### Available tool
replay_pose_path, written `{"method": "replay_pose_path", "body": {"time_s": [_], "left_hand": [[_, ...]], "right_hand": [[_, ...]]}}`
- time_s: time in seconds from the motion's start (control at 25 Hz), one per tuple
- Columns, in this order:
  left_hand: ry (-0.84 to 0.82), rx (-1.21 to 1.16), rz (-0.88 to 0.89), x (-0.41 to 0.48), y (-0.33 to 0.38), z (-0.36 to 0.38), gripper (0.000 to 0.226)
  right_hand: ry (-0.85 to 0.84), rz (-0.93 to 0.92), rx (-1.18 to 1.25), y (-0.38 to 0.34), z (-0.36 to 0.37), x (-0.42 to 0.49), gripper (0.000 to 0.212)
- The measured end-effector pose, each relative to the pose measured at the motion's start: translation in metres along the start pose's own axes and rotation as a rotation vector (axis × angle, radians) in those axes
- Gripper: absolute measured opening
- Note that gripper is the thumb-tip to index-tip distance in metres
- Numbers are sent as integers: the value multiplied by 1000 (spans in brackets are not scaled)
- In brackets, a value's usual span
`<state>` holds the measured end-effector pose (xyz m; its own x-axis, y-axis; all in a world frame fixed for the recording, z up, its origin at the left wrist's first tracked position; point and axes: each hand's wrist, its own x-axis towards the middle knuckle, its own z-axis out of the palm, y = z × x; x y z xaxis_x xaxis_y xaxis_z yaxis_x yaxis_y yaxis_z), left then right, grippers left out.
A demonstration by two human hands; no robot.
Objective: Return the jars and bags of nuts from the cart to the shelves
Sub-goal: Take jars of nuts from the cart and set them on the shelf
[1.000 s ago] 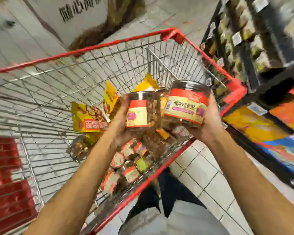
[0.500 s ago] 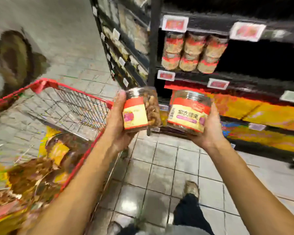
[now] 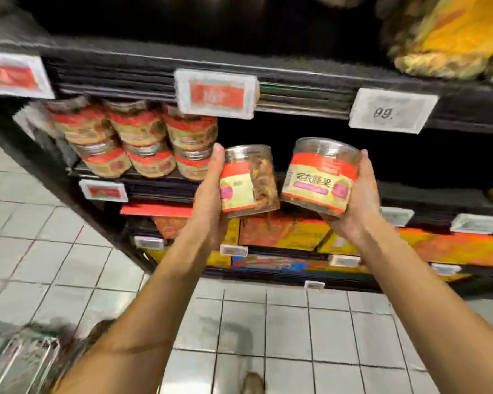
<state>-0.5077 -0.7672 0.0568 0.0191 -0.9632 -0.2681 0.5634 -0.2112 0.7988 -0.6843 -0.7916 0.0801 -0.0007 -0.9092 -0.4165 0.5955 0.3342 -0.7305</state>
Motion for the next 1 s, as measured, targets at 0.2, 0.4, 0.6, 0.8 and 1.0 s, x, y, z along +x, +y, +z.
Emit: {"method": "replay_pose_path", "body": {"time_s": [0.2, 0.4, 0.6, 0.8, 1.0], "left_hand": [[388, 361, 332, 82, -27, 16, 41], [345, 759, 576, 123, -46, -3, 49], [159, 877, 531, 120, -39, -15, 63], [205, 870, 682, 31, -65, -19, 55], [-4, 567, 463, 0, -72, 22, 88]], "right_hand": [[-41, -4, -48, -8, -20, 64, 53], [-98, -47, -15, -3, -26, 95, 55], [-123, -136, -40, 2, -27, 95, 55], [-151, -140, -193, 14, -27, 71, 63], [-184, -73, -429, 49, -14, 34, 69]]}}
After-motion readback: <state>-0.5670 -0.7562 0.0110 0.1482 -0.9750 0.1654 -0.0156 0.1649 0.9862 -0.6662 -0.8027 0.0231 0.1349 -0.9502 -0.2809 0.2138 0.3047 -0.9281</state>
